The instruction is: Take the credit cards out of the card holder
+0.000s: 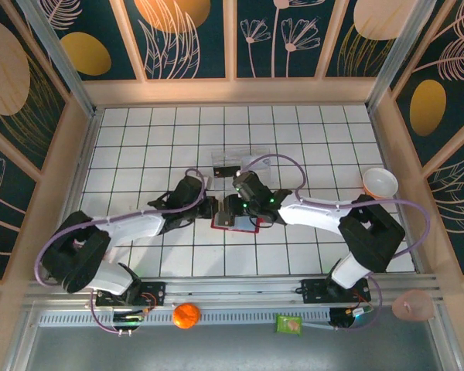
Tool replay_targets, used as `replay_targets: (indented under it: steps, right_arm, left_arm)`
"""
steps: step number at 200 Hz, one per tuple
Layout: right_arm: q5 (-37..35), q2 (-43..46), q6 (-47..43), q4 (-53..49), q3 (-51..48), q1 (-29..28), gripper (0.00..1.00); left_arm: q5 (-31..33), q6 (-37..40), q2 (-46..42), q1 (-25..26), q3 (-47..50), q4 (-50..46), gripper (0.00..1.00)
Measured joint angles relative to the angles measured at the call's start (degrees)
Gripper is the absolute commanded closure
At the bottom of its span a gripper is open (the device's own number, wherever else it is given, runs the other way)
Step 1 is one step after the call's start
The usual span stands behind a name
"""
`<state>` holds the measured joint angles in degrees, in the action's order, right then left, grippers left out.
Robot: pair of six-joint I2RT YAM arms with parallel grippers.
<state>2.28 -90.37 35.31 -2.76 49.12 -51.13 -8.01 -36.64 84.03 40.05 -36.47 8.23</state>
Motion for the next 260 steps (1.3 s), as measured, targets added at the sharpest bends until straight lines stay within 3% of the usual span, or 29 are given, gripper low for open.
replay_targets:
  steps: [101,178,260]
  right_arm:
    - [8.35,-3.06,3.1,3.52,-1.68,2.64,0.69]
    - [8.81,-4.39,4.5,3.87,-3.54,3.17,0.69]
    - [14.01,-6.25,6.64,7.58,-5.16,4.98,0.74]
  left_arm:
    - [-0.5,0.39,8.57,0.22,-0.7,2.45,1.0]
    - [-0.52,0.04,6.69,1.16,2.86,5.51,1.0]
    - [-0.59,-1.14,4.74,1.53,5.07,6.14,1.0]
